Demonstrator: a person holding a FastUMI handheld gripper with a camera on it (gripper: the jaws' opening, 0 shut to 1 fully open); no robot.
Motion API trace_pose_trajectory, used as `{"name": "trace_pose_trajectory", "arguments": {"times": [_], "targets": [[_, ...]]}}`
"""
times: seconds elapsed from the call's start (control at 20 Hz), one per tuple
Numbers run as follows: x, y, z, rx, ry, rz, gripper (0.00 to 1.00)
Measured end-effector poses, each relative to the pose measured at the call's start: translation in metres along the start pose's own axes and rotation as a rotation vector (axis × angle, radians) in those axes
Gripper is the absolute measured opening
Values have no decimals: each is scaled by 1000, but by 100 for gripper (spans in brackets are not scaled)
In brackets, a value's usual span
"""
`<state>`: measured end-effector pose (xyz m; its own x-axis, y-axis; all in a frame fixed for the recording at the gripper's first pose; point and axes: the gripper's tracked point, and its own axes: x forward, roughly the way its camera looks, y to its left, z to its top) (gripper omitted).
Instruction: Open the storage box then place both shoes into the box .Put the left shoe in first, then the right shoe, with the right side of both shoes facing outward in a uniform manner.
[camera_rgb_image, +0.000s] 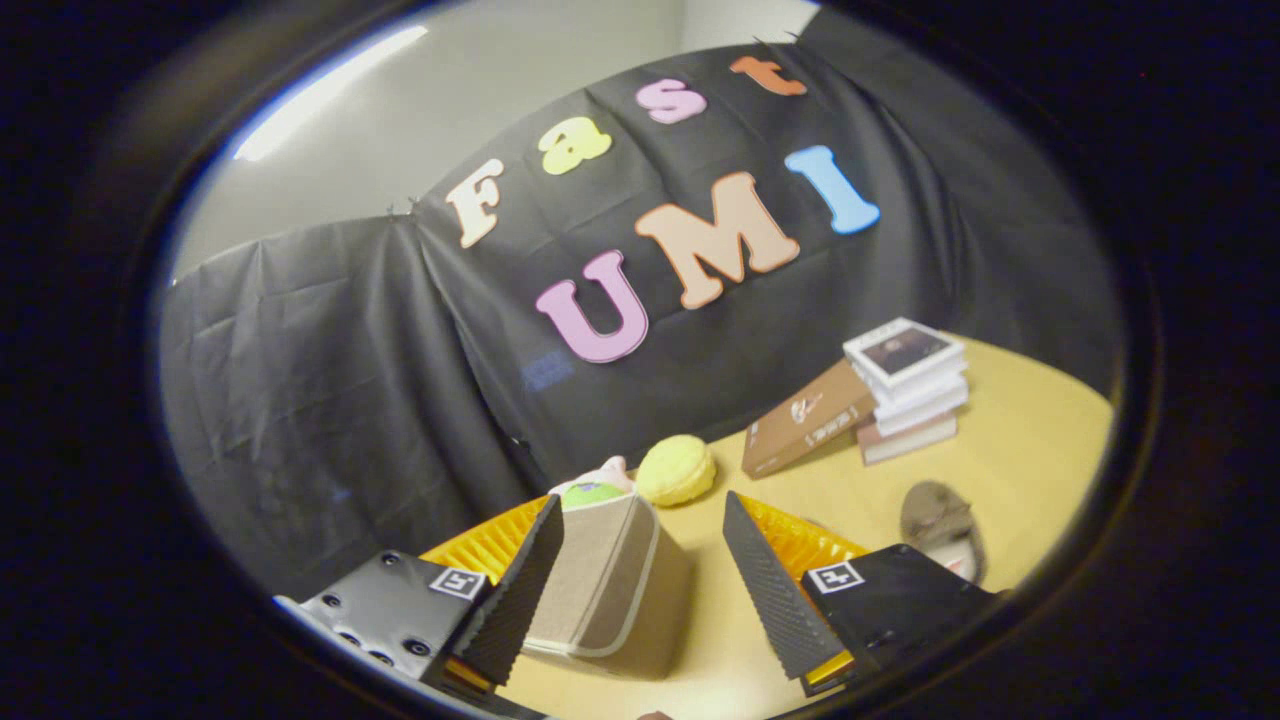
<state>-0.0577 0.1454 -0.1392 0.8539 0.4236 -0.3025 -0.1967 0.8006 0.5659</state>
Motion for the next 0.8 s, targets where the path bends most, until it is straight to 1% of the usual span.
{"name": "trace_pose_trajectory", "arguments": {"times": [0.25, 0.45, 0.6, 0.8], "targets": [[14, -10, -60, 265, 132, 9, 99], [25, -8, -100, 516, 211, 24, 99], [30, -4, -120, 643, 234, 42, 99], [35, 5, -141, 829, 270, 88, 99]]}}
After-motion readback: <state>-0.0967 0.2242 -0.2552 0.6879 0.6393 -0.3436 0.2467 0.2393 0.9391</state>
